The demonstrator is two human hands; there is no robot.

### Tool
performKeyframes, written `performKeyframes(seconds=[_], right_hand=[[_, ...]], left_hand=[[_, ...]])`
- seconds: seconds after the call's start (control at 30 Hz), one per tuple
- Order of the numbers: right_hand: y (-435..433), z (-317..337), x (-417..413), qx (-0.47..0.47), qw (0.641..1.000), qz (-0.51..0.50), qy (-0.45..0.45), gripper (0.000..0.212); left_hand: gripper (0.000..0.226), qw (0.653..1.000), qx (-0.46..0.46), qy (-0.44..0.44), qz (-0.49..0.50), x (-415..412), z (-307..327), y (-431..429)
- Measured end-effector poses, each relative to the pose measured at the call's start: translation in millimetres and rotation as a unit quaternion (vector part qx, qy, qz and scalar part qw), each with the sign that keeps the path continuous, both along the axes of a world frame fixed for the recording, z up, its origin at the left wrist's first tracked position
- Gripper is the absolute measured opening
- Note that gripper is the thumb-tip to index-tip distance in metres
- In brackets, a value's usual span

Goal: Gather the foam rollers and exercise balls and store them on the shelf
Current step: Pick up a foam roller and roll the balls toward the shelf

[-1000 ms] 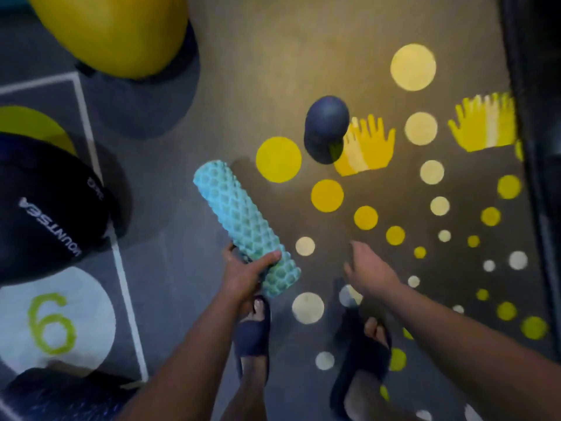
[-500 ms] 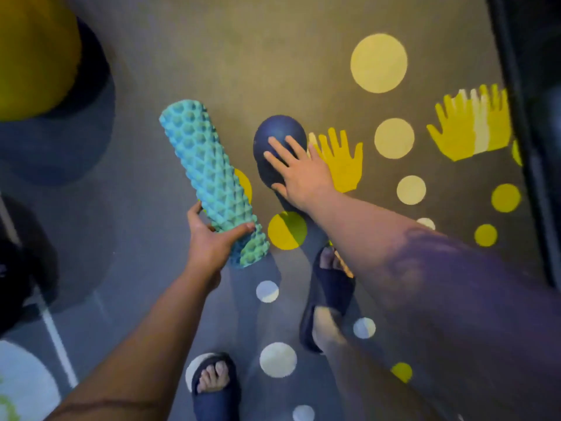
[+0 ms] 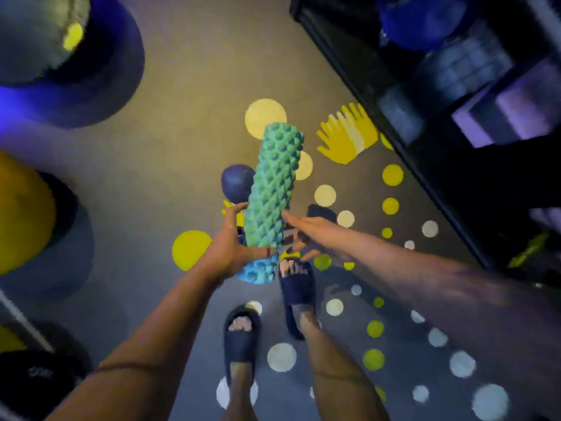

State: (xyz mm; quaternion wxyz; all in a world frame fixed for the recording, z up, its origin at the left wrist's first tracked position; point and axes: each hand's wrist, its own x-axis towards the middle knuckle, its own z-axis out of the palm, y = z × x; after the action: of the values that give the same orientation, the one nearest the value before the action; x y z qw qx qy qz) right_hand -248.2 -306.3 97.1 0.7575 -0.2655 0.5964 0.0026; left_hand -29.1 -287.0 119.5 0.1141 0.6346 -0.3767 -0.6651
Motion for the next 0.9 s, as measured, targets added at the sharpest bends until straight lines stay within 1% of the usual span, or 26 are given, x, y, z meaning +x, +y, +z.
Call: performKeyframes(seconds=[0.07, 0.13, 0.2, 0.27, 0.3, 0.33, 0.4, 0.43, 0.47, 0.5, 0.53, 0.57, 0.6, 0.67, 0.73, 0.77, 0.83, 0.9], right_hand=[[30.0, 8.8, -7.4, 0.003, 0.997, -0.054, -0.052, 0.046], [64.5, 15.7, -11.2, -0.004, 0.990, -0.134, -0.054, 0.044], [107.3, 21.3, -10.2, 0.011, 0.971, -0.236, -0.040, 0.041], [156.5, 24.4, -6.2, 0.036, 0.933, -0.355, -0.051, 0.038], [182.4, 23.3, -3.7, 0.052, 0.908, -0.413, -0.044, 0.036], [205.0, 25.7, -1.3, 0.069, 0.885, -0.460, -0.029, 0.039], [243.2, 24.4, 1.9, 0.106, 0.847, -0.520, 0.019, 0.066], [259.1, 27.3, -1.0, 0.120, 0.819, -0.559, 0.042, 0.075], [273.2, 36.1, -6.4, 0.134, 0.795, -0.588, 0.064, 0.076], [286.9, 46.6, -13.4, 0.141, 0.780, -0.604, 0.083, 0.063], [304.1, 51.6, -22.8, 0.145, 0.771, -0.612, 0.105, 0.042], [322.0, 53.7, -33.6, 0.148, 0.765, -0.614, 0.125, 0.027], [336.6, 53.7, -44.9, 0.150, 0.761, -0.615, 0.144, 0.028], [369.5, 40.9, -68.9, 0.157, 0.744, -0.621, 0.188, 0.057], [413.6, 2.9, -93.7, 0.149, 0.728, -0.624, 0.243, 0.080], [428.5, -6.1, -107.5, 0.146, 0.725, -0.617, 0.269, 0.084], [434.8, 17.1, -142.7, 0.148, 0.710, -0.620, 0.299, 0.081], [448.7, 31.2, -180.6, 0.168, 0.708, -0.597, 0.338, 0.077]], left_hand=[[0.086, 0.999, -0.014, 0.036, -0.017, -23.3, 8.5, 2.5], [0.079, 0.997, -0.004, 0.067, -0.036, -44.3, 17.6, 12.8], [0.073, 0.994, 0.015, 0.085, -0.071, -58.2, 24.7, 32.4], [0.072, 0.989, 0.051, 0.097, -0.102, -68.9, 35.4, 60.1], [0.073, 0.985, 0.075, 0.101, -0.120, -73.1, 39.5, 77.0], [0.073, 0.980, 0.103, 0.106, -0.136, -77.2, 43.6, 94.2], [0.071, 0.971, 0.145, 0.103, -0.161, -87.6, 50.7, 129.1], [0.070, 0.970, 0.154, 0.090, -0.167, -92.5, 51.4, 145.4], [0.069, 0.970, 0.162, 0.074, -0.164, -98.5, 53.6, 159.5], [0.066, 0.971, 0.162, 0.054, -0.169, -104.8, 54.5, 171.7], [0.062, 0.971, 0.161, 0.035, -0.176, -109.8, 54.0, 183.1], [0.059, 0.968, 0.159, 0.021, -0.191, -114.9, 51.9, 193.3], [0.057, 0.966, 0.157, 0.013, -0.205, -120.7, 50.6, 201.5], [0.056, 0.958, 0.147, 0.007, -0.246, -133.7, 42.6, 217.0], [0.056, 0.951, 0.138, 0.008, -0.275, -154.1, 41.1, 231.6], [0.055, 0.950, 0.132, 0.012, -0.282, -165.6, 41.0, 239.5], [0.054, 0.951, 0.106, 0.012, -0.292, -191.5, 41.2, 258.4], [0.052, 0.949, 0.089, 0.005, -0.304, -216.9, 42.0, 278.2]])
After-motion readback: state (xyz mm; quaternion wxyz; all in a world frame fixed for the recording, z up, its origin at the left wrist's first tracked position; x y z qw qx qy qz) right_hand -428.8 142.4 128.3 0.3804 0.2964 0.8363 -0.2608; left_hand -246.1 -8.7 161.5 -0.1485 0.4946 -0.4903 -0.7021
